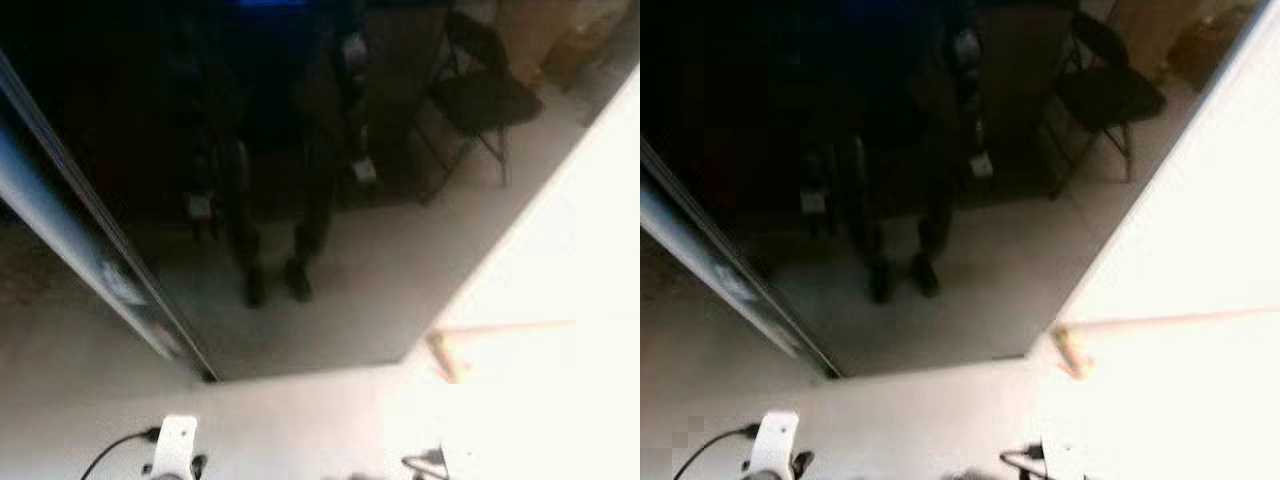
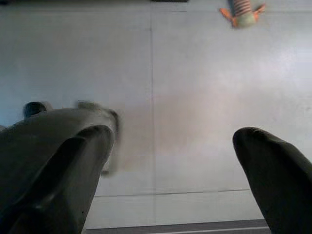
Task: Restocking fridge
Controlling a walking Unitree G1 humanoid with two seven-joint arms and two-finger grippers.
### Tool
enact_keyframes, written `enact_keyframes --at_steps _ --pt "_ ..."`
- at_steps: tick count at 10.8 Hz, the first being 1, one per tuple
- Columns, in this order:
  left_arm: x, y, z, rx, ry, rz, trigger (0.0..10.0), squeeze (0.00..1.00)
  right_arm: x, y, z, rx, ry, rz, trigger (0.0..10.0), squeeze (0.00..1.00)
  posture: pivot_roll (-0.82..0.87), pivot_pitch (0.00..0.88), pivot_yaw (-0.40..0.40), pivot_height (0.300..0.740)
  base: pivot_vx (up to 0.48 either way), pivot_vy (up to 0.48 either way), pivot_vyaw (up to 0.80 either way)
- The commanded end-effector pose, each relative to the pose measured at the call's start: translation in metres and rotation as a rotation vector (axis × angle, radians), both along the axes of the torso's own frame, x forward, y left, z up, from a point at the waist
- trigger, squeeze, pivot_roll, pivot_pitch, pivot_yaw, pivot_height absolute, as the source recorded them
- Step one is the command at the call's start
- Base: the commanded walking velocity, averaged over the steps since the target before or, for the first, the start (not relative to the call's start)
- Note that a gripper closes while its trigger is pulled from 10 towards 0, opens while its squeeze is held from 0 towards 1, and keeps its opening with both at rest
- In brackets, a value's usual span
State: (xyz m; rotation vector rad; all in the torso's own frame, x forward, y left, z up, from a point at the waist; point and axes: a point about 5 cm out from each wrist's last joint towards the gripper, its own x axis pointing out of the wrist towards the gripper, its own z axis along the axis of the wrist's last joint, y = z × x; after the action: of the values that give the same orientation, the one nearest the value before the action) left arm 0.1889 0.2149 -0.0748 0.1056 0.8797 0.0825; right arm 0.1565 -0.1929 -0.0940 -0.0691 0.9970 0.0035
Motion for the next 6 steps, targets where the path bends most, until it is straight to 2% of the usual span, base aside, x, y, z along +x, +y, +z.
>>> enact_keyframes --at_steps 1,5,6 --pt "-0.0050 -0.0014 -0.0033 -0.003 0.028 0.002 10.0 0.00 -0.0146 0.0024 -0.0063 0.011 0.054 -0.001 10.0 0.00 -0.14 0.167 -0.030 0.740 0.000 -0.311 0.00" --pt "-0.0077 0.0013 -0.0043 -0.003 0.037 0.020 10.0 0.00 -0.0133 0.0022 -0.0058 0.004 0.054 0.015 10.0 0.00 -0.14 0.179 -0.032 0.740 0.000 -0.310 0.00" --pt "-0.0081 0.0019 -0.0044 -0.003 0.039 0.022 10.0 0.00 -0.0131 0.0021 -0.0057 0.004 0.053 0.017 10.0 0.00 -0.14 0.183 -0.032 0.740 0.000 -0.307 0.58"
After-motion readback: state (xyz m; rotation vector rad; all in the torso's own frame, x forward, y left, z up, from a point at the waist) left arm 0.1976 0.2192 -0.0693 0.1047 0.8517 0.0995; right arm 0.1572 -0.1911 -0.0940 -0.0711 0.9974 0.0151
